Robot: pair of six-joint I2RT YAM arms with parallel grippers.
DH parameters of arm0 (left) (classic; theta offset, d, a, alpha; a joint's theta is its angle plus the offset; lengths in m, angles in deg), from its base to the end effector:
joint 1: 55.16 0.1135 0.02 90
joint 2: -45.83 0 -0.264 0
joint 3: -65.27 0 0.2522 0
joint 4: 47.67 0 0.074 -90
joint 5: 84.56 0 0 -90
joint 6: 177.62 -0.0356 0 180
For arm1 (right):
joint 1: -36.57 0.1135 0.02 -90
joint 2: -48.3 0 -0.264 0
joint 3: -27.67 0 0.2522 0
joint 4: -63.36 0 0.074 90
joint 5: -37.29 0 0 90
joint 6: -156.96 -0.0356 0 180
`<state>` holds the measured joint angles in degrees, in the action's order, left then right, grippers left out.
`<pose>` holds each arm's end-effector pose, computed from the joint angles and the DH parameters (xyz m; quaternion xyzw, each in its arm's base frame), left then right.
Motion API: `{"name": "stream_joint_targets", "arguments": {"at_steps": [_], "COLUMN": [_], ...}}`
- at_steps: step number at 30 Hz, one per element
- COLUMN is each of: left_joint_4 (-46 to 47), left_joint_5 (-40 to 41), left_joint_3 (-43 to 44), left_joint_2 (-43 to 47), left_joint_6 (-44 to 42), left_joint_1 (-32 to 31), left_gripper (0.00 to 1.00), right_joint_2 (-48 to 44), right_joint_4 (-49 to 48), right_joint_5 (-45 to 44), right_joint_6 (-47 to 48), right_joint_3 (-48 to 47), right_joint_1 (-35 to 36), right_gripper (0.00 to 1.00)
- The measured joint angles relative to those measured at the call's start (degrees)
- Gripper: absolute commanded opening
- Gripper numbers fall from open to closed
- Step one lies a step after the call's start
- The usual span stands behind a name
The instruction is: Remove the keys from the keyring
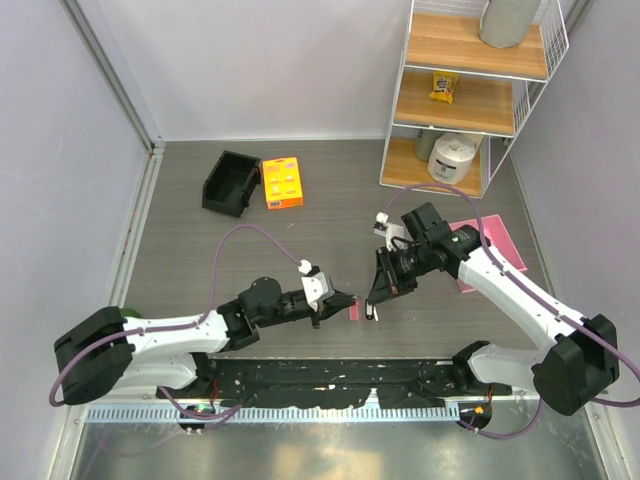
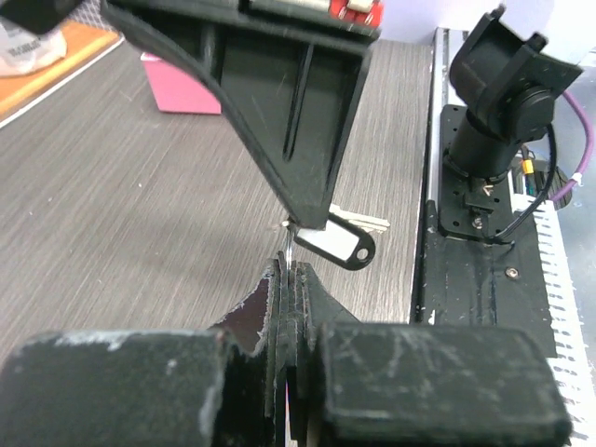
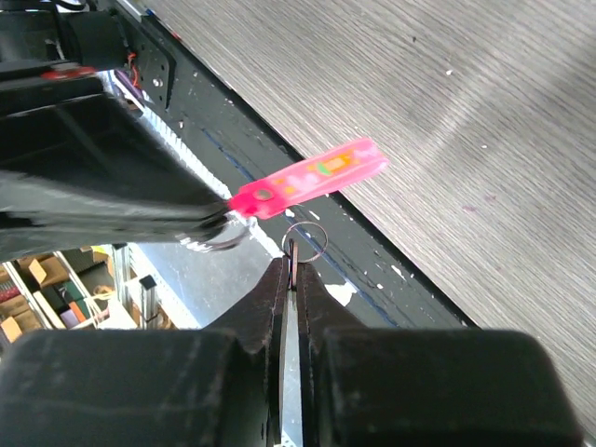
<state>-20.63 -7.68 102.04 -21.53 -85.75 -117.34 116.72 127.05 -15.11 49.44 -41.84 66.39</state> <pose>0.1067 -0.2195 0.2221 0.4313 0.5866 -0.4314 0.5327 0.1819 0.1293 0.2731 -0.1744 0.9062 0.3768 0.0796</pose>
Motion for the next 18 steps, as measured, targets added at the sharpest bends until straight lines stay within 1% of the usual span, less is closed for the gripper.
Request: {"name": "stream_joint_targets", "arguments": {"at_steps": [5,12,16,18], "left_joint_4": [0.0,0.0,-0.8,-3.3], "left_joint_5": [-0.5,0.2,4.7,9.4], "left_joint_3": [-0.6,-0.7,-0.9,-0.9], "left_joint_2": [3.3,3.2,3.3,4.0], "left_joint_6": [-0.6,-0.5,-0.1,1.2], "left_joint_1": [-0.1,-0.1,-0.1,0.0], "left_gripper": [0.0,0.0,0.0,0.0], "right_joint_2": [0.7,1.6,1.6,1.6], "right_joint_4": [-2.6,-4.2,-4.6,-5.4], "right_joint_5": [0.0,-1.2,-5.7,-9.4], "right_joint_6": [-0.8,-1.4,-1.0,-1.0], "right_joint_3": [3.7,4.5,4.5,4.5], "right_joint_1": [0.0,0.9,0.9,0.9], "right_gripper": [0.05,0.05,0.05,0.05]}}
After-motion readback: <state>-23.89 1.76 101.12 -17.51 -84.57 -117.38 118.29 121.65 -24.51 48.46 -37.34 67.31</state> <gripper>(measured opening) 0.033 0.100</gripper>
